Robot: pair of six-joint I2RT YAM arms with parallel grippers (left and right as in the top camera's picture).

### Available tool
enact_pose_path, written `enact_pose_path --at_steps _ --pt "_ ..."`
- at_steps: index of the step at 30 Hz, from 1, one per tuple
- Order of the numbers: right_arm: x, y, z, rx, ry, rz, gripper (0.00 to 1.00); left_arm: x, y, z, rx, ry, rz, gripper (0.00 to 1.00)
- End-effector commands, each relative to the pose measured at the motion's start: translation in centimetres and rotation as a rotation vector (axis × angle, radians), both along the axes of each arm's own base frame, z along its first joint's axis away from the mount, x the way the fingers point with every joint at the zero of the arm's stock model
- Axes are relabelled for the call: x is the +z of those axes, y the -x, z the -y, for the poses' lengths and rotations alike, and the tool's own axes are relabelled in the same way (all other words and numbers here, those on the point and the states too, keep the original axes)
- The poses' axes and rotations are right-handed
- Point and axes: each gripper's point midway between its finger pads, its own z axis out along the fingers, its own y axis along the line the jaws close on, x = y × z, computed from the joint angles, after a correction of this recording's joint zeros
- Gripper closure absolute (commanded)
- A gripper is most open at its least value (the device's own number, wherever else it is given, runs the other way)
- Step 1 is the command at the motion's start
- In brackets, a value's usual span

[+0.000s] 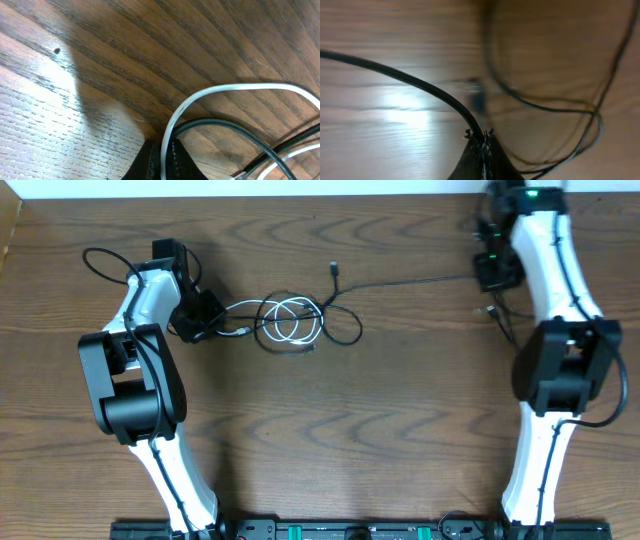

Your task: Untangle cables

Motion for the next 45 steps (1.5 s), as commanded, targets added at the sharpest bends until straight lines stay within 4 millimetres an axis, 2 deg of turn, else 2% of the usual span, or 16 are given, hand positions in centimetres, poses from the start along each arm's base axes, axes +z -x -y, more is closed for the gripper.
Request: enact_pose_path --at_steps 1,8,15,22,27,31,32,33,34,36,39,40,42,45 --pt "0.8 0.4 4.0 -0.128 0.026 0.024 0.99 -2.2 1.3 -0.3 -0.009 -0.026 -0.066 0.92" --pt "0.8 1.9 10.1 -0.345 0.026 0.038 0.99 -2.3 1.6 -1.0 0.0 -0.069 -0.078 0.92" --pt "0.8 3.8 15.2 -0.61 0.026 0.066 0.99 -2.3 1.7 -1.0 -0.001 -0.068 -0.082 0.92" --pt "0.7 5.9 19.0 -0.723 0.056 0.062 0.99 -2.3 1.7 -1.0 -0.001 -0.068 -0.082 0.92" --pt "0.4 7.2 20.6 -0.766 0.055 0.045 0.99 -2.3 1.6 -1.0 -0.001 -0.068 -0.082 0.92" --pt "-0.2 8.2 21.1 -0.752 0.052 0.011 0.98 -2.3 1.6 -1.0 -0.001 -0.068 -0.082 0.92" --pt "-0.4 8.4 21.1 -0.74 0.049 0.0 0.93 -2.3 1.6 -1.0 -0.001 -0.068 -0.081 0.92" --pt "-0.6 8.6 21.1 -0.736 0.044 -0.007 0.81 -2.3 1.6 -1.0 -0.001 -0.068 -0.081 0.91" --pt "-1.0 8.6 20.7 -0.736 0.024 -0.016 0.65 -2.3 1.6 -1.0 -0.001 -0.068 -0.081 0.92" --pt "-1.5 8.4 20.0 -0.736 -0.015 -0.017 0.41 -2.3 1.6 -1.0 -0.001 -0.068 -0.081 0.92" --pt "-2.1 8.0 19.7 -0.737 -0.046 -0.004 0.27 -2.3 1.6 -1.0 -0.001 -0.068 -0.081 0.91" --pt "-2.1 7.8 19.7 -0.736 -0.048 0.004 0.25 -2.3 1.6 -1.0 -0.001 -0.068 -0.081 0.91" --pt "-2.3 6.6 19.3 -0.692 -0.088 0.037 0.22 -2.3 1.6 -1.0 -0.001 -0.068 -0.081 0.91" --pt "-2.3 4.1 17.9 -0.572 -0.161 0.102 0.13 -2.3 1.6 -1.0 -0.001 -0.068 -0.081 0.91"
